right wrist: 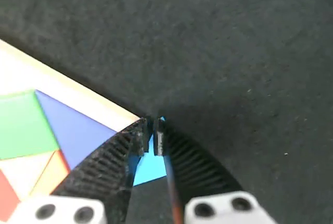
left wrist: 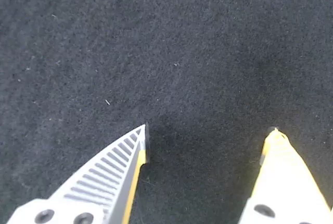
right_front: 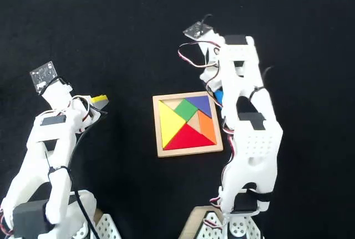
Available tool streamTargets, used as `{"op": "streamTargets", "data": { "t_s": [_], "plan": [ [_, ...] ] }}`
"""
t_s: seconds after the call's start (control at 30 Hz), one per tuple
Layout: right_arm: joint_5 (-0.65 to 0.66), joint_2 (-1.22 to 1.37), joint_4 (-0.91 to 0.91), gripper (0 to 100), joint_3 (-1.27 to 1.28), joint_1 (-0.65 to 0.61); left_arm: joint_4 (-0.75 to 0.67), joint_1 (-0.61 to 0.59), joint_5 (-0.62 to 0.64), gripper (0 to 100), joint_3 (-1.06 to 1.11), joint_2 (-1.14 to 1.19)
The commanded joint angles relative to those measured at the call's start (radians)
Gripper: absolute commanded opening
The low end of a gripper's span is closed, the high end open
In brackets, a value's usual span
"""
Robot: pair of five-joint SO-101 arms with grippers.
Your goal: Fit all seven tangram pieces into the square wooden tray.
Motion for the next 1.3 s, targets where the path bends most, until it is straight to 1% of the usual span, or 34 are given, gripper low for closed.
{"op": "streamTargets", "data": {
  "t_s": [0.0, 0.23, 0.33, 0.43, 0.67, 0.73, 0.83, 0.9, 1.07, 1.1, 1.27],
  "plan": [
    [-0.009, -0.012, -0.051, 3.5, -0.039, -0.009, -0.018, 0.015, 0.009, 34, -0.005, -0.003],
    [-0.006, 0.035, -0.094, 3.5, -0.038, 0.034, -0.018, 0.015, 0.009, 34, -0.005, -0.003],
    [0.035, 0.059, -0.091, 3.5, -0.038, 0.037, -0.018, 0.015, 0.009, 34, -0.005, -0.003],
    [0.048, 0.062, -0.094, 3.5, -0.041, 0.043, -0.018, 0.015, 0.009, 34, -0.005, -0.003],
    [0.054, 0.065, -0.069, 3.5, -0.104, 0.141, -0.018, 0.015, 0.009, 34, -0.005, -0.003],
    [0.107, 0.067, -0.023, 3.5, -0.119, 0.166, -0.018, 0.015, 0.009, 34, -0.005, -0.003],
    [0.278, 0.065, 0.095, 3.5, -0.120, 0.187, -0.018, 0.015, 0.009, 34, -0.005, -0.003],
    [0.365, 0.061, 0.183, 3.5, -0.125, 0.206, -0.018, 0.015, 0.009, 34, -0.005, -0.003],
    [0.512, 0.012, 0.350, 3.5, -0.166, 0.244, -0.018, 0.015, 0.009, 34, -0.005, -0.003],
    [0.534, -0.008, 0.368, 3.5, -0.182, 0.250, -0.018, 0.015, 0.009, 34, -0.005, -0.003],
    [0.535, -0.087, 0.377, 3.8, -0.202, 0.253, -0.018, 0.015, 0.009, 34, -0.005, -0.003]
  ]
}}
